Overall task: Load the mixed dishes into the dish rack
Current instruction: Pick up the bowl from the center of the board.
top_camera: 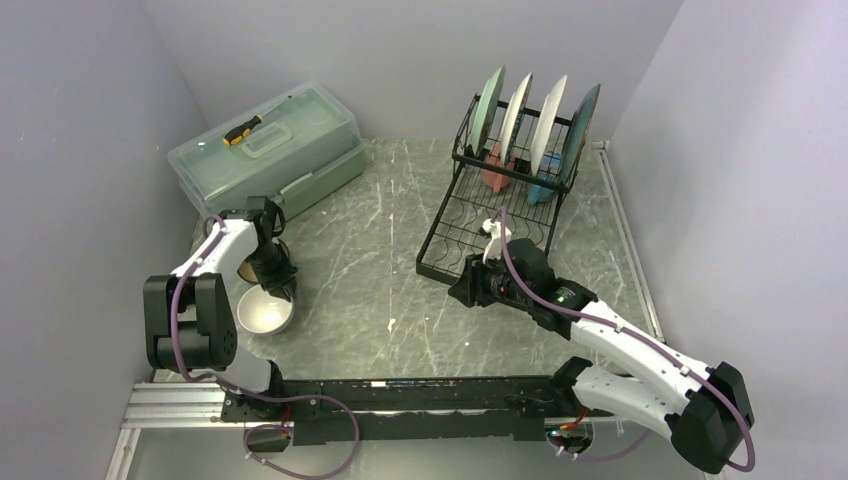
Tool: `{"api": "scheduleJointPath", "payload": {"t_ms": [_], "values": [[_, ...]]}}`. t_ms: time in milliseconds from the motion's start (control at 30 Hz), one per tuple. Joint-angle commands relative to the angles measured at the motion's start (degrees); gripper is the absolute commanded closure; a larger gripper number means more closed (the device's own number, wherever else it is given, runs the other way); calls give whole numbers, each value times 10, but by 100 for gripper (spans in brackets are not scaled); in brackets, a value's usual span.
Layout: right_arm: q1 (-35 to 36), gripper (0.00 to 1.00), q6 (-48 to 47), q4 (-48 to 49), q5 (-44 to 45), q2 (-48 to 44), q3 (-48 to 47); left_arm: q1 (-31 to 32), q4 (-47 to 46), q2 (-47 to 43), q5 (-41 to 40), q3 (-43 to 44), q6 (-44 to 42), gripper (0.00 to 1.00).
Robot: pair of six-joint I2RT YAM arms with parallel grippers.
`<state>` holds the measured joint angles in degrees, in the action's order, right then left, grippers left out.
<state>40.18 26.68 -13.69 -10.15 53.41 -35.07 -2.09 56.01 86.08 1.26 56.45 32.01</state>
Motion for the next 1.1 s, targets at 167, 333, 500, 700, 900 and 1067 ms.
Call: {"api": "scheduleJointPath", "payload": {"t_ms": [167,333,500,700,900,1067], "values": [[2,58,-11,9,6,-5,-5,-3,-4,-5,9,2,-8,99],[2,58,-11,0,11,-13,-7,-4,11,-28,21,8,-9,100],[2,58,-12,-12,21,-29,-7,-4,36,-83,69,23,2,100],[2,58,-8,-28,24,-43,-9,-3,61,-155,146,52,25,100],[2,58,-4,-48,34,-71,-12,-2,28,-202,267,66,70,100],[2,58,-1,-69,35,-93,-20,5,-61,-225,370,60,125,100]]}}
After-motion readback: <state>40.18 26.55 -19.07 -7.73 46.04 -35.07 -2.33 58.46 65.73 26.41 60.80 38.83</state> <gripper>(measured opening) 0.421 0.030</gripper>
